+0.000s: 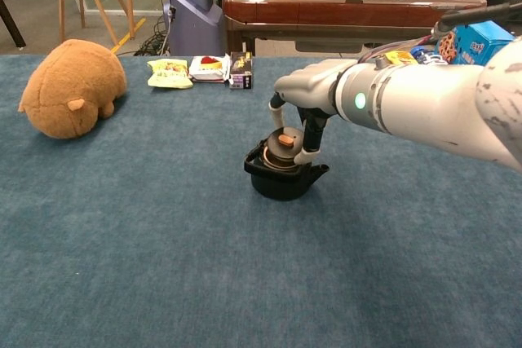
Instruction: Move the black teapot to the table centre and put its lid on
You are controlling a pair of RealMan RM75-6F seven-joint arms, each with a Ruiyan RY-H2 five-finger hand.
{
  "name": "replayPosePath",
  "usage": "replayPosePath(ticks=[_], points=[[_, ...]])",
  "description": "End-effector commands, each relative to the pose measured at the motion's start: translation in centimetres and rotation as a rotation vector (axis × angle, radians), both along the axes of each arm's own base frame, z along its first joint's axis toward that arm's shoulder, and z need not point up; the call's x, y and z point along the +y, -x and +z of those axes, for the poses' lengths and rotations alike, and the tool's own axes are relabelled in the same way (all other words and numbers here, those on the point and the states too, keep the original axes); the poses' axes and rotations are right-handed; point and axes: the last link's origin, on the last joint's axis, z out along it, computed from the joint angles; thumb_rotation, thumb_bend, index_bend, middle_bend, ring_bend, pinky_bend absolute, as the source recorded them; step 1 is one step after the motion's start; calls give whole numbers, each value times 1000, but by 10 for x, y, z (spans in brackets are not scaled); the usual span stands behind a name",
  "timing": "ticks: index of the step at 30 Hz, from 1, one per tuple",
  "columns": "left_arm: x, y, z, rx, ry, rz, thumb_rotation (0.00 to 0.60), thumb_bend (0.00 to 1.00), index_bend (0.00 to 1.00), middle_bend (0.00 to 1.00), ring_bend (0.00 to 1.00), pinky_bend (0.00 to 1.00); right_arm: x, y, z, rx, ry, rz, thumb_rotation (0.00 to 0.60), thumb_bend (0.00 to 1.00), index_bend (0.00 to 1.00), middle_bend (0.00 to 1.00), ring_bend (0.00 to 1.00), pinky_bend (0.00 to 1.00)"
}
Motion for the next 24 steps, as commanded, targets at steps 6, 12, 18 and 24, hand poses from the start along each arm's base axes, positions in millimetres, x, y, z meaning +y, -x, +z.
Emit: replayPosePath(ticks=[6, 12, 18, 24], points=[[0, 0, 0, 1, 0, 0, 600, 764, 395, 297, 263, 541, -1, -1, 1, -10, 2, -1, 600, 186, 322, 968, 906, 917], [0, 0, 0, 2, 1, 0, 600, 764, 395, 297, 262, 541, -1, -1, 3, -20, 2, 1, 600, 175, 321, 968, 906, 917], [0, 0, -1, 4, 2, 1, 600, 764, 395, 297, 263, 541, 0, -1, 7, -30, 5, 3, 600, 170, 321, 968, 906, 917], [1, -1, -1, 8, 4, 0, 600, 764, 395, 297, 263, 541, 2, -2, 14, -42, 12, 9, 600, 171, 321, 968, 906, 917]])
